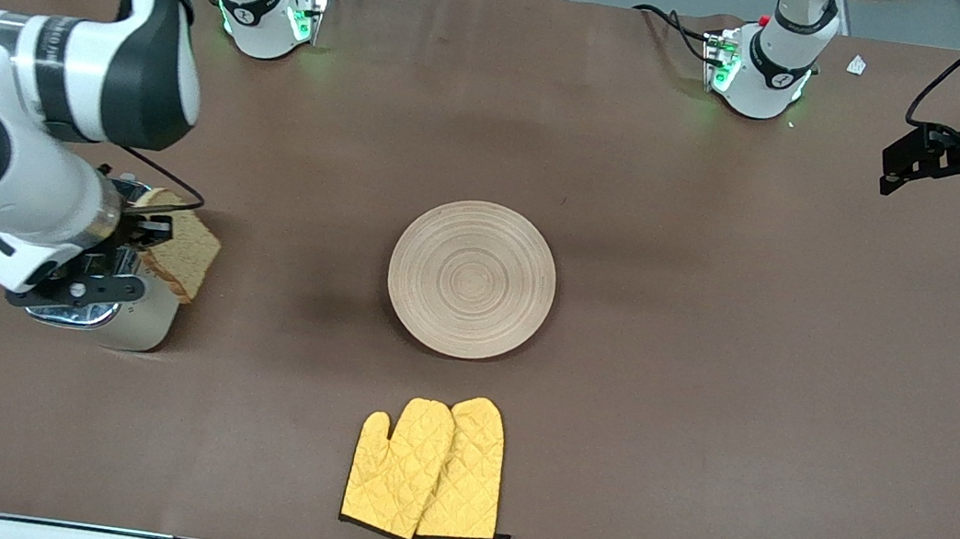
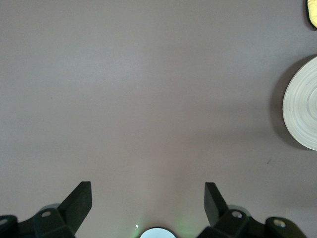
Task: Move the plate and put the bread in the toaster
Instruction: 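Lift the bread with the right gripper and carry it to the toaster, then lower the bread into the toaster slot with the right gripper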
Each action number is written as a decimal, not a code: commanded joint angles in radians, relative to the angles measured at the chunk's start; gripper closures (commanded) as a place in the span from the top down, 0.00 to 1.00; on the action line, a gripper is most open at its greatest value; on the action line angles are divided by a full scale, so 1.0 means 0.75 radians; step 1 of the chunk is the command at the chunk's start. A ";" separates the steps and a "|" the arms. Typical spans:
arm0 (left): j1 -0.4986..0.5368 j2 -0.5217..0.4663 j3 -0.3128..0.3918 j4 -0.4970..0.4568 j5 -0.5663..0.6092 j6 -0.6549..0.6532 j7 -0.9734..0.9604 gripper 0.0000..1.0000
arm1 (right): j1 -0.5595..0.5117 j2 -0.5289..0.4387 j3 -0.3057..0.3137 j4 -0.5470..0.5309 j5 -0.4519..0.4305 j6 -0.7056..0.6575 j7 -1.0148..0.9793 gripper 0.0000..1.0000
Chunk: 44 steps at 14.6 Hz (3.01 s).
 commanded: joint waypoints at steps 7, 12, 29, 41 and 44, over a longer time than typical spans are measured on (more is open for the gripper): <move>-0.007 0.007 -0.008 0.036 -0.018 -0.071 -0.009 1.00 | -0.110 -0.076 0.018 0.002 -0.225 -0.075 -0.230 0.00; -0.007 0.007 -0.008 0.036 -0.020 -0.116 -0.039 1.00 | -0.155 -0.072 0.018 -0.041 -0.255 -0.073 -0.252 0.00; -0.005 0.011 -0.029 0.024 -0.009 -0.140 -0.050 1.00 | -0.211 0.009 0.020 -0.106 -0.247 0.048 -0.240 0.00; 0.004 0.019 -0.029 0.019 -0.009 -0.145 -0.054 1.00 | -0.239 0.081 0.024 -0.151 -0.125 0.091 -0.236 0.01; 0.004 0.019 -0.029 0.017 -0.009 -0.151 -0.054 1.00 | -0.237 0.093 0.024 -0.164 -0.121 0.091 -0.236 0.04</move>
